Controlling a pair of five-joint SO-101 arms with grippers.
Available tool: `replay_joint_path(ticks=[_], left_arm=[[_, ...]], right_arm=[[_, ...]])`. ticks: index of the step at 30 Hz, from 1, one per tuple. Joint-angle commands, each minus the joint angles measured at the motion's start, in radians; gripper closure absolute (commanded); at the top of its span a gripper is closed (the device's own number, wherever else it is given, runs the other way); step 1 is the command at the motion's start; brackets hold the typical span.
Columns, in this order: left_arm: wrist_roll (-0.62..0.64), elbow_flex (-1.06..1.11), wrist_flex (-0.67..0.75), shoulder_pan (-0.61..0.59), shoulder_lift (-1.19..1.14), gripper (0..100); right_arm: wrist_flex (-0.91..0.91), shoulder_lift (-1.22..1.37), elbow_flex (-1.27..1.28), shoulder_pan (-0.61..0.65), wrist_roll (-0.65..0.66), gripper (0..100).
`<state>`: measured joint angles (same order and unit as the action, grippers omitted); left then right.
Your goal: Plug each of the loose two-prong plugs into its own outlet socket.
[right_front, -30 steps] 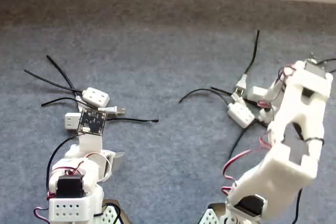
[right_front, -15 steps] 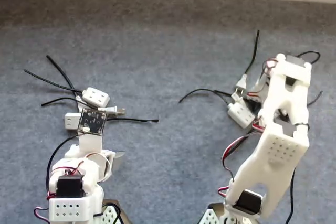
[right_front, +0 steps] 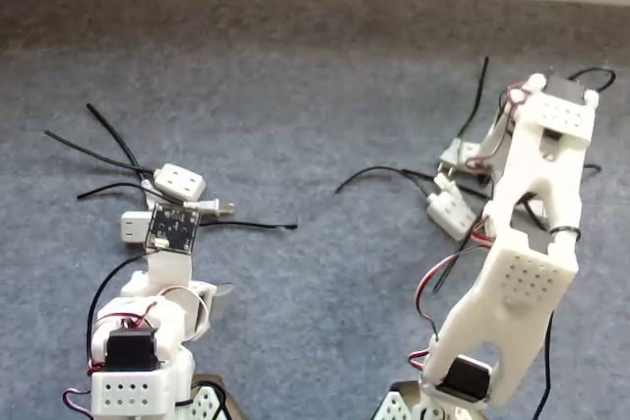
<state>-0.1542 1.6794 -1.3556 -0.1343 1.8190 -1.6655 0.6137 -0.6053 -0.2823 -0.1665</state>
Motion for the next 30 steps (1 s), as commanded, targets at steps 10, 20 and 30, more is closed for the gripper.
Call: replay_joint_path(ticks=[10,20,30], left_arm=[[0.002,0.016,0.012,0.015,-0.005,69],[0.002,0.016,0.012,0.015,-0.005,69],[0.002,0.016,0.012,0.015,-0.005,69]], right_arm=[[-0.099,-0.216,-0.058,0.139,-0.253,84.0],[-0.082,-0.43,0.295,0.644,-0.589,84.0],[0.222,-0.226,0.475,0.826,-0.595,84.0]])
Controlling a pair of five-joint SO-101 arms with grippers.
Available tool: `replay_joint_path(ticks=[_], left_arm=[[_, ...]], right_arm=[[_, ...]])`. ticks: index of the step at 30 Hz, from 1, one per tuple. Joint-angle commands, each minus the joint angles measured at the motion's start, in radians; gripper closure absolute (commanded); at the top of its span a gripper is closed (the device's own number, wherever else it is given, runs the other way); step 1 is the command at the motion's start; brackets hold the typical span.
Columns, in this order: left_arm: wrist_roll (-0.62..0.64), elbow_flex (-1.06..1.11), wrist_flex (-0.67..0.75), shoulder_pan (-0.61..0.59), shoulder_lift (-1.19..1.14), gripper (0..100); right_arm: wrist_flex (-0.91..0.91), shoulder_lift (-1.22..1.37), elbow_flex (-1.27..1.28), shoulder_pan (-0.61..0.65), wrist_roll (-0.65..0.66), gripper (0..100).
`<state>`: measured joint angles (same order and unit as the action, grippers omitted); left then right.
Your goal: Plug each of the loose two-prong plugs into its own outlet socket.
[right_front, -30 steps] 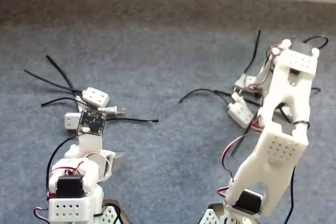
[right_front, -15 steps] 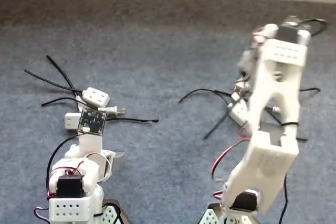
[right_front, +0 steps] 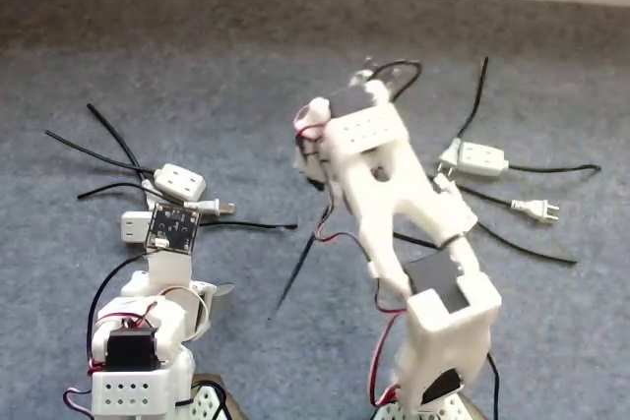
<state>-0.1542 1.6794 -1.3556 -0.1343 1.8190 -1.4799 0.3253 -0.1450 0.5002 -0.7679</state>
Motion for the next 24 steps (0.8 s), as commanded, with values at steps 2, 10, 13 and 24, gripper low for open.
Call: replay_joint_path(ticks=[2,10,13,24], left_arm=[[0.002,0.016,0.012,0.015,-0.005,69],[0.002,0.016,0.012,0.015,-0.005,69],[0.002,0.016,0.012,0.015,-0.005,69],[0.002,0.016,0.012,0.015,-0.005,69]], right_arm=[[-0.028,0.147,0.012,0.061,0.166,84.0],[-0.252,0.223,-0.145,0.002,0.961,84.0],[-0.251,0.226,-0.173,-0.044,1.125,84.0],[-0.206,0.236,-0.323,0.001,0.779,84.0]])
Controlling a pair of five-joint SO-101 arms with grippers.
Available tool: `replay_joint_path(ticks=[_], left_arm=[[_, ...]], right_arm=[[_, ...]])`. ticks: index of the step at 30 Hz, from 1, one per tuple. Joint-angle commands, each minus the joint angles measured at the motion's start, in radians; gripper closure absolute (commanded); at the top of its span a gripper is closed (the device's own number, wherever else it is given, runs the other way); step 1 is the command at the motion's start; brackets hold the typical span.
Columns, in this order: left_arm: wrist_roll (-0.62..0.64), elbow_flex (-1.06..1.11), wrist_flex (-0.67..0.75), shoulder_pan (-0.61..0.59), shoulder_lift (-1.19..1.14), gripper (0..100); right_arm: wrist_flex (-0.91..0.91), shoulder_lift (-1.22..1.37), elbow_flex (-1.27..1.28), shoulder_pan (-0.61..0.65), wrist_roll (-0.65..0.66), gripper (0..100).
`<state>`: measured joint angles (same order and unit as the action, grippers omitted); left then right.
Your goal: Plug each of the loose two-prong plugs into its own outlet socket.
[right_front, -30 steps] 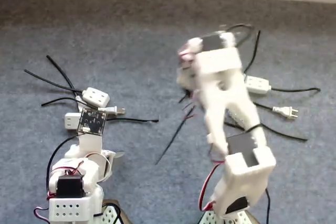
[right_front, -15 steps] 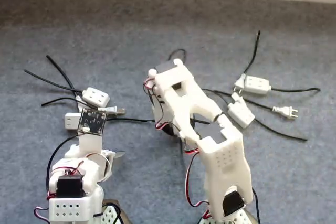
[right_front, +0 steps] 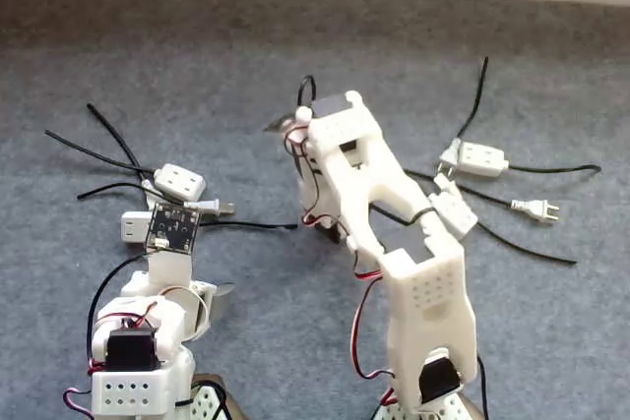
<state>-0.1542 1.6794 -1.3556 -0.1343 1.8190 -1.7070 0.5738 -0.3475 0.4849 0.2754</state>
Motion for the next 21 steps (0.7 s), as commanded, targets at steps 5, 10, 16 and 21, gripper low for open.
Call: replay_joint_path(ticks=[5,10,16,21], left_arm=[[0.002,0.016,0.012,0.015,-0.005,69],[0.002,0.016,0.012,0.015,-0.005,69],[0.002,0.016,0.012,0.015,-0.005,69],[0.002,0.016,0.012,0.015,-0.005,69]], right_arm=[[0.084,0.062,-0.305,0.019,-0.724,84.0],[0.162,0.206,-0.466,0.05,-0.967,84.0],[0.162,0.397,-0.7,0.05,-1.092,83.5],[-0.001,0.486,-0.883,0.056,-1.065,69.7]])
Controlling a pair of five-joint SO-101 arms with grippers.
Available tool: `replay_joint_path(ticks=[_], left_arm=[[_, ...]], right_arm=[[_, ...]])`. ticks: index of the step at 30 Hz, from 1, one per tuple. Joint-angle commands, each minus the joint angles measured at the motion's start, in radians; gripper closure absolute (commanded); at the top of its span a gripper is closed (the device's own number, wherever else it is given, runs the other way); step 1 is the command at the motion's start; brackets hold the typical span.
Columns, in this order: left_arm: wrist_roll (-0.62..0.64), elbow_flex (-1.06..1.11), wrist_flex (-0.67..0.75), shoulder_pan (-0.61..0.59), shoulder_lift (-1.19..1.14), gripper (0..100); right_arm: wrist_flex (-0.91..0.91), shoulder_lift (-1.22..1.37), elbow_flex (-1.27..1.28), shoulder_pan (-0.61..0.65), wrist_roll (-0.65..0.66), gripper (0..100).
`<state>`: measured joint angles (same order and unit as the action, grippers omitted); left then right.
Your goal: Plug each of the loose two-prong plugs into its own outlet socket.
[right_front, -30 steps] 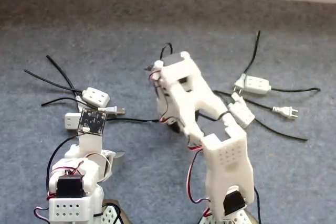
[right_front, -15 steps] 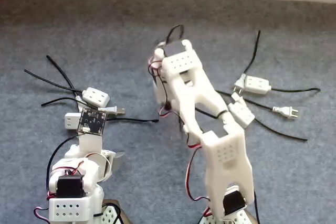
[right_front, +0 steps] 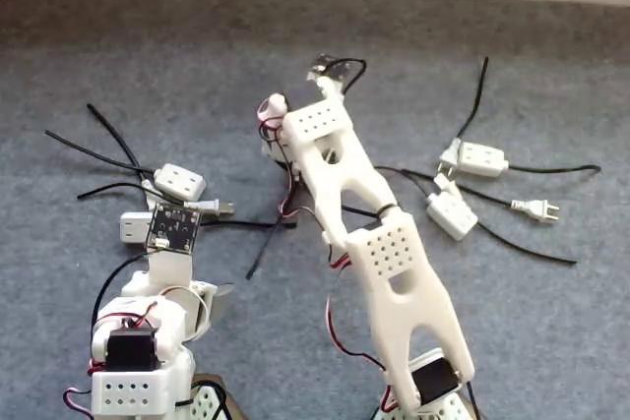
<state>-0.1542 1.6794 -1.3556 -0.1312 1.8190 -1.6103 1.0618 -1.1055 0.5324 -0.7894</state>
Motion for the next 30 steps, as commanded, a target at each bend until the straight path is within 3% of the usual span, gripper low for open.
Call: replay_joint_path(ticks=[1,5,18,23,26,30], left_arm=[[0.0,0.016,0.012,0.012,-0.005,69],[0.0,0.016,0.012,0.012,-0.005,69],[0.0,0.016,0.012,0.01,-0.005,69],[-0.002,0.016,0.015,0.01,-0.004,69],[0.002,-0.004,0.029,0.01,-0.001,69],[0.002,0.002,0.155,-0.008,-0.001,69]], right_arm=[[-0.137,-0.001,-0.163,0.008,0.002,65.6],[-0.154,-0.039,-0.28,0.004,0.071,59.8],[-0.151,-0.578,-0.357,0.14,0.683,59.8],[-0.151,-0.839,-0.357,0.194,0.858,59.8],[-0.151,-0.981,-0.348,0.17,0.945,59.8],[-0.151,-1.116,-0.346,0.027,1.06,59.8]])
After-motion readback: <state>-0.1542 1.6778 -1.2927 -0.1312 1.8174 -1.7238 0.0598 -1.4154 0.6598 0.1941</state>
